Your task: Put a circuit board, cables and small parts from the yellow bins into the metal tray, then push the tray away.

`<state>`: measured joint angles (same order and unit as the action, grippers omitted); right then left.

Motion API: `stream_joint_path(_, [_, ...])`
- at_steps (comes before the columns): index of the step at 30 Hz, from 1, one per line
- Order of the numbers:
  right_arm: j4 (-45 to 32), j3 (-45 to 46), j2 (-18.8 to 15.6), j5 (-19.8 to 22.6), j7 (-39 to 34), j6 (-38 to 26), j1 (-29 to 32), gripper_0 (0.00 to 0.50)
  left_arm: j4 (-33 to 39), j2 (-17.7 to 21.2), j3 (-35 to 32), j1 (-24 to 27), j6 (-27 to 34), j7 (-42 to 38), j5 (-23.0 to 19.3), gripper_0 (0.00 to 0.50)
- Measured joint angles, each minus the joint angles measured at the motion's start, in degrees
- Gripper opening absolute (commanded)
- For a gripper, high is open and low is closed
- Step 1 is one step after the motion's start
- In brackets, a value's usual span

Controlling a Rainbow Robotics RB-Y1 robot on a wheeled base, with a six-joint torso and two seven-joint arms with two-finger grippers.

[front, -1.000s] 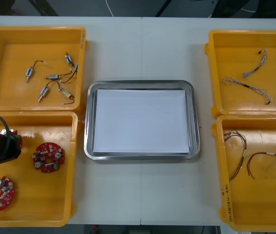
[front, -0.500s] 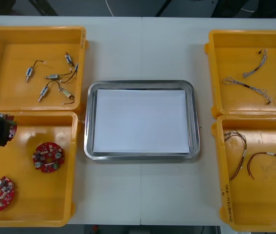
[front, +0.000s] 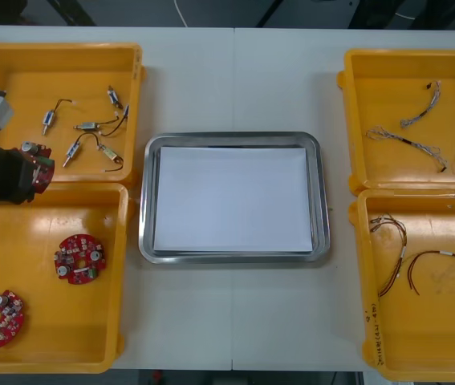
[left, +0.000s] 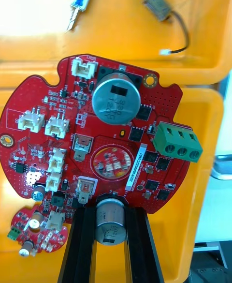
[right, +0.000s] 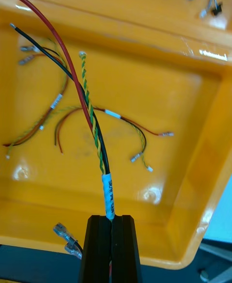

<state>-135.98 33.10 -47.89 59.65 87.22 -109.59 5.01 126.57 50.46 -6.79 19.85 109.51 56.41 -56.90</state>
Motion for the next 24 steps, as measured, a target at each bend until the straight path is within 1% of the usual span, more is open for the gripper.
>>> stream_joint_path(3, [-0.9,-0.22,0.0,2.6,0.0,-0.01,-1.48,0.0,0.85,0.05,3.99,2.86,0.01,-2.22,-0.04,0.001])
stream_joint_path(5, [-1.01,-0.67,0.0,3.72,0.0,-0.04,-2.36,0.0,1.26,0.12,7.22,4.89,0.02,-5.5,-0.09,0.001])
stream_joint_path(11, [-1.03,-3.77,0.0,4.08,0.13,-0.1,-4.45,0.0,3.15,0.18,15.53,10.23,0.03,-19.51,-0.95,0.0])
stream_joint_path(13, [-1.08,-5.43,-0.01,3.95,0.3,-0.13,-5.2,0.0,3.92,0.18,17.41,11.59,0.04,-22.47,-1.15,0.001])
stream_joint_path(20, [-1.42,-10.05,-0.64,2.92,0.36,-0.18,-7.92,0.0,4.71,-0.52,24.36,16.07,0.04,-23.43,-1.08,0.001])
stream_joint_path(24, [-1.45,-12.22,-1.56,2.35,0.36,-0.18,-9.27,0.0,4.71,-1.72,30.03,18.46,0.05,-24.74,0.68,0.0])
